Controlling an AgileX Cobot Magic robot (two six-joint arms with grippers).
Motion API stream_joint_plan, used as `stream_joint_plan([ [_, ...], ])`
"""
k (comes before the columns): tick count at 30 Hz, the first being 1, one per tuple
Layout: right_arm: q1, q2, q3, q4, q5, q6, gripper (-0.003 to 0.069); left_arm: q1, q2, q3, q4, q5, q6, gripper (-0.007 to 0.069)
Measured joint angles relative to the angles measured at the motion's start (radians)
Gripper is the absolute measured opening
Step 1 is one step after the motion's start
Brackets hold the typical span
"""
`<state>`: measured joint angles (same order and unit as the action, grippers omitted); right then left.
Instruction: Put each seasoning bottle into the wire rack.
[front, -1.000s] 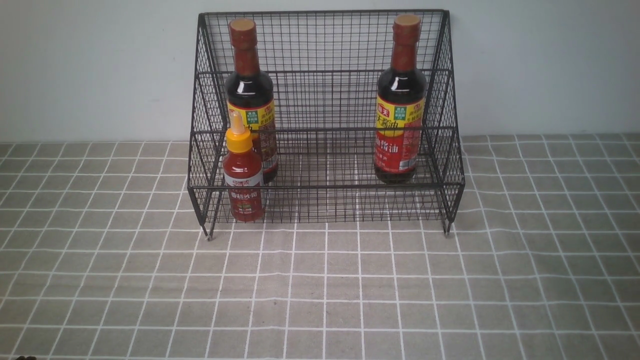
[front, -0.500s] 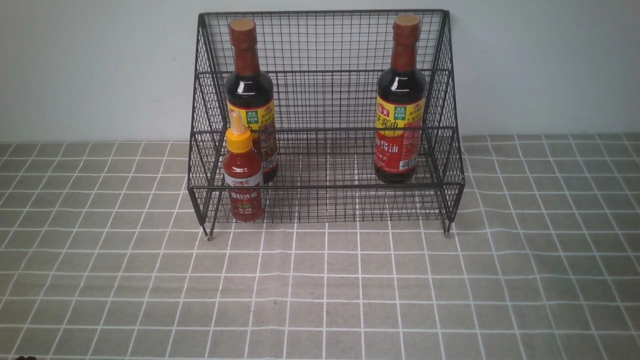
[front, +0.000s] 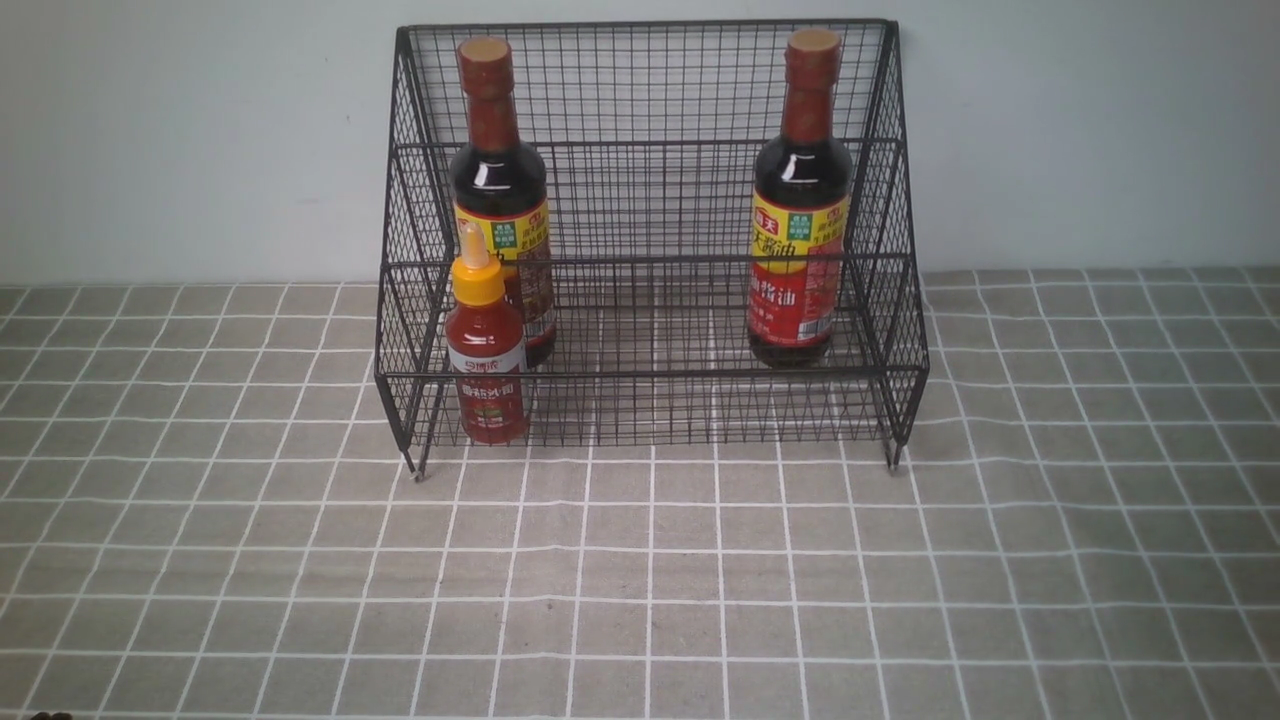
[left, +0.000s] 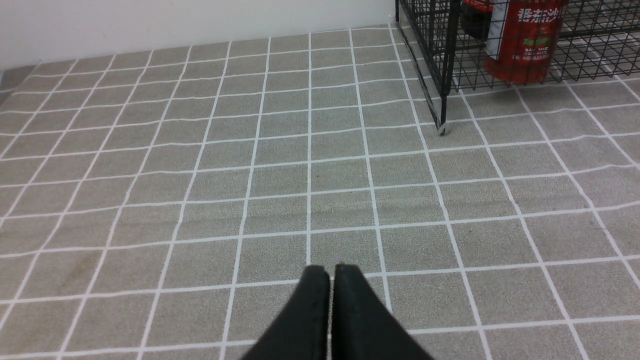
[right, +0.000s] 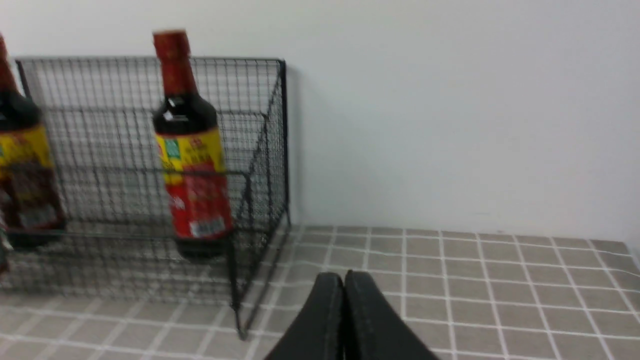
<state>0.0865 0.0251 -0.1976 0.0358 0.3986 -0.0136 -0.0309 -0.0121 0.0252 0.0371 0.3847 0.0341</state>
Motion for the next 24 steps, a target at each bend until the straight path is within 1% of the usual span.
stream_joint_plan([
  [3,-0.037,-0.033,0.102,-0.036,-0.01,-0.013,-0.0012,0.0,0.0,0.0,0.001,0.0,0.0,-0.0007],
  [4,-0.049,-0.037,0.155,-0.036,-0.01,-0.014,-0.0012,0.0,0.0,0.0,0.001,0.0,0.0,-0.0007],
  [7,-0.066,-0.037,0.213,-0.036,-0.001,-0.016,-0.0012,0.0,0.0,0.0,0.001,0.0,-0.001,-0.0007],
  [24,-0.067,-0.038,0.215,-0.036,-0.008,-0.017,-0.0012,0.001,0.0,0.0,0.001,0.0,-0.004,-0.0007],
])
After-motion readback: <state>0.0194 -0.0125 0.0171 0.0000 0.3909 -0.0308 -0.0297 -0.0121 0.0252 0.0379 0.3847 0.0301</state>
